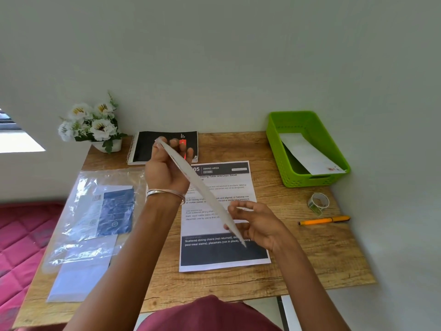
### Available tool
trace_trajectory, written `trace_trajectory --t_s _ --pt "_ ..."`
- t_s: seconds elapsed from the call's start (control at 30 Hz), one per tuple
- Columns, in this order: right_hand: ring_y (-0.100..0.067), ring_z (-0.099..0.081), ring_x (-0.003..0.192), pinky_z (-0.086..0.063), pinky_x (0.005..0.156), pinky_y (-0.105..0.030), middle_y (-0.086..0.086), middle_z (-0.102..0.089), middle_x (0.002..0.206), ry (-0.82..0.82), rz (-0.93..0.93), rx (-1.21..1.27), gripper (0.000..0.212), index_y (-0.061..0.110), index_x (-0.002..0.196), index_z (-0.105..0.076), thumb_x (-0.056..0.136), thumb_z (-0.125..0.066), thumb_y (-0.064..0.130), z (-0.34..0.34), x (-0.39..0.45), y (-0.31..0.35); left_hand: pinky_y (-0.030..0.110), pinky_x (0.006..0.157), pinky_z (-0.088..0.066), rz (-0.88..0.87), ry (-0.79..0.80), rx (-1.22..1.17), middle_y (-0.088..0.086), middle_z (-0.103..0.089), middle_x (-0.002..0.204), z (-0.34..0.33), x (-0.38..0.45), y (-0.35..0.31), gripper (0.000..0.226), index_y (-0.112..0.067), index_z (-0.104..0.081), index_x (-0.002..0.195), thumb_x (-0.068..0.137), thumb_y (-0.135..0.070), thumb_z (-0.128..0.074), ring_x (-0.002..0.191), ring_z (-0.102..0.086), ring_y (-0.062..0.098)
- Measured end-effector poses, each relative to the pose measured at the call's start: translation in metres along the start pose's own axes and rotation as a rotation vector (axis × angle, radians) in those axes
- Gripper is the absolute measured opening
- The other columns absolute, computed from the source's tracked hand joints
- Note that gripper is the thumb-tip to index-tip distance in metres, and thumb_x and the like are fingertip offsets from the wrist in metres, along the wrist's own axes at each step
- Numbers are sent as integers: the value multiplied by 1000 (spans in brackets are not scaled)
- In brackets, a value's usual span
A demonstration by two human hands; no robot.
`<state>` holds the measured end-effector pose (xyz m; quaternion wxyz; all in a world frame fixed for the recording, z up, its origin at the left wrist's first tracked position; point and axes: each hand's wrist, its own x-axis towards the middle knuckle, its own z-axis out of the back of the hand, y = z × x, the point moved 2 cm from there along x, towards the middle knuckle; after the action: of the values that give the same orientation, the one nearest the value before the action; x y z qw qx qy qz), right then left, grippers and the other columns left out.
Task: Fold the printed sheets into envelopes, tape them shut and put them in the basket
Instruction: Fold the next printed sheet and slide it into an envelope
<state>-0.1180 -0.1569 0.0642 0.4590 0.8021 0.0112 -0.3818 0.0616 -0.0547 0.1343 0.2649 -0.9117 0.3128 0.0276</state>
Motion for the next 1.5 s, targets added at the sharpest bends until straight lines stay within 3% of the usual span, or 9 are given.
trace_trajectory --t_s 0.17,0.4,0.5,0.6,0.77,0.9,1.1,1.27,1.5 --pt "-32 -69 87 -59 57 -35 -22 -65 110 -162 138 274 64 3 119 -55 59 -75 -5 23 0 13 31 85 -46 98 -43 80 1 -64 91 24 0 -3 8 -22 -66 79 78 -20 -59 83 -60 15" --pt "-21 -67 82 -58 58 -31 -11 -67 99 -372 364 52 49 12 111 -58 70 -74 -10 59 0 29 39 67 -54 376 -237 673 11 -67 101 77 -5 -3 29 -14 -56 111 92 -35 -51 87 -66 25" --pt "-21 -66 84 -58 63 -33 -8 -68 99 -427 385 -61 49 12 113 -58 72 -75 -6 62 6 24 37 66 -55 265 -390 967 9 -68 94 89 -8 -3 25 -15 -58 100 89 -37 -57 84 -66 25" --pt "-22 -67 86 -57 65 -32 -9 -68 100 -459 382 -147 48 13 113 -57 73 -75 -5 61 17 15 36 67 -54 194 -298 1295 11 -68 93 93 -11 1 13 -13 -65 87 82 -25 -68 78 -65 24" --pt "-20 -65 88 -56 72 -34 -7 -66 104 -536 398 -338 45 16 115 -57 76 -75 1 57 29 5 38 67 -55 169 -344 1472 13 -69 89 108 -11 12 11 -9 -65 82 79 -17 -71 74 -64 26" --pt "-22 -60 97 -52 85 -36 -8 -62 110 -593 438 -581 48 10 120 -56 77 -73 1 51 34 0 42 79 -52 105 -375 1639 12 -63 103 116 -9 18 39 -12 -56 113 78 -14 -73 89 -60 28" --pt "-30 -38 123 -34 99 -37 -15 -43 130 -702 421 -984 46 11 128 -52 84 -67 14 36 42 -11 43 95 -42 -235 -102 2285 8 -45 126 113 -16 34 48 -21 -50 123 79 -29 -68 114 -44 30" --pt "-35 -22 136 -28 103 -52 -19 -28 148 -764 482 -1356 46 13 132 -49 88 -61 22 11 43 -24 42 100 -35 -182 346 2352 -3 -37 135 110 -28 61 47 -38 -46 129 84 -46 -57 122 -37 23" --pt "-23 3 147 -1 117 -41 -6 -4 160 -363 548 -1536 56 20 150 -22 99 -27 45 -4 55 -46 40 101 -29 -158 282 2369 -7 -32 139 116 -33 65 49 -49 -40 132 84 -52 -53 128 -29 21"
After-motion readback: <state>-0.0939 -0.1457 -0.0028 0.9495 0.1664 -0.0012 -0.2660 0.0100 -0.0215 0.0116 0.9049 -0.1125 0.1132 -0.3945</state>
